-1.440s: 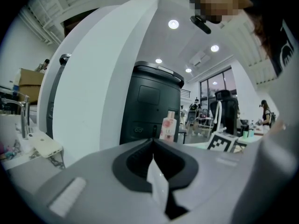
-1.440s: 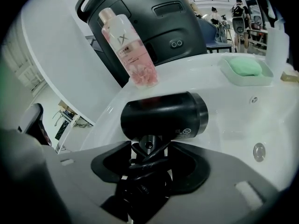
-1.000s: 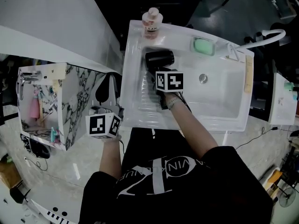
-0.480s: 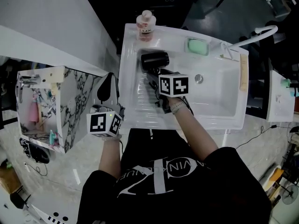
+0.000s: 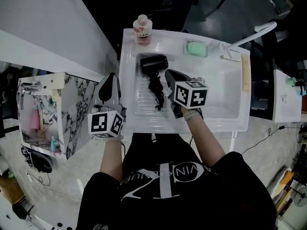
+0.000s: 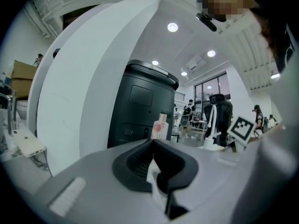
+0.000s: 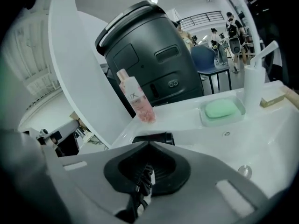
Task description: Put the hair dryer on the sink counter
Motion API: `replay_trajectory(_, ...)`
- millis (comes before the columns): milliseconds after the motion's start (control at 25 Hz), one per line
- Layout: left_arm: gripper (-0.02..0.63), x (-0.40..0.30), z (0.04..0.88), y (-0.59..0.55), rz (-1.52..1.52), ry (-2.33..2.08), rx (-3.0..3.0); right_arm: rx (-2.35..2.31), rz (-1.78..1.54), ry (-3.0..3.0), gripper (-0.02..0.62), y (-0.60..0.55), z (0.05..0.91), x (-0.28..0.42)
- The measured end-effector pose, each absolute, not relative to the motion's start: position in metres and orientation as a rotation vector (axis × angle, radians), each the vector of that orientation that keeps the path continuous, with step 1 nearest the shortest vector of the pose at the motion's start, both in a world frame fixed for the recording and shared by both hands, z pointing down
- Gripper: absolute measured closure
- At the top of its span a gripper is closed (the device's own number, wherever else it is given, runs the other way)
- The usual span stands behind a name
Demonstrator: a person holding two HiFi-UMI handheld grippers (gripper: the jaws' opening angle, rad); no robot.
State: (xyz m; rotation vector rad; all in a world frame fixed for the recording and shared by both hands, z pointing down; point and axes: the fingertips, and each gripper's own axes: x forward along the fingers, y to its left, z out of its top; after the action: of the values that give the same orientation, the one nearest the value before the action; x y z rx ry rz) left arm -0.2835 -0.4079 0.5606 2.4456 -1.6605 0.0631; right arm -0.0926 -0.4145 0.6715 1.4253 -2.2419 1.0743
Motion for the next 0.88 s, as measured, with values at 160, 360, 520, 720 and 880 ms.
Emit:
replay_trajectory(160, 0.606, -0.283, 0.57, -0.413, 0.067, -1.668, 2.458, 1.469, 1.011, -2.329, 0.592, -0.419, 0.666, -0.083)
replay_trajectory(360, 0.606, -0.281, 0.557, -0.42, 0.052, -1.683, 2.474, 1.522, 0.96, -2.38, 0.594, -0.421, 0.646, -0.062)
replay_trajectory(520, 0.606, -0.28, 0.549, -0.425, 0.039, -1.687, 2.486, 1.546, 0.863, -2.433, 0.592, -0.425, 0.63, -0.049)
replay_trajectory(720, 0.606, -0.277, 0.54, -0.43, 0.03, -1.686, 2.509, 1.591, 0.762, -2.503, 0.592, -0.431, 0.608, -0.034)
replay_trajectory(880, 0.606, -0.276, 0.533, -0.434, 0.027, -1.696, 2.522, 1.631, 0.669, -2.537, 0.592, -0.434, 0.591, -0.022)
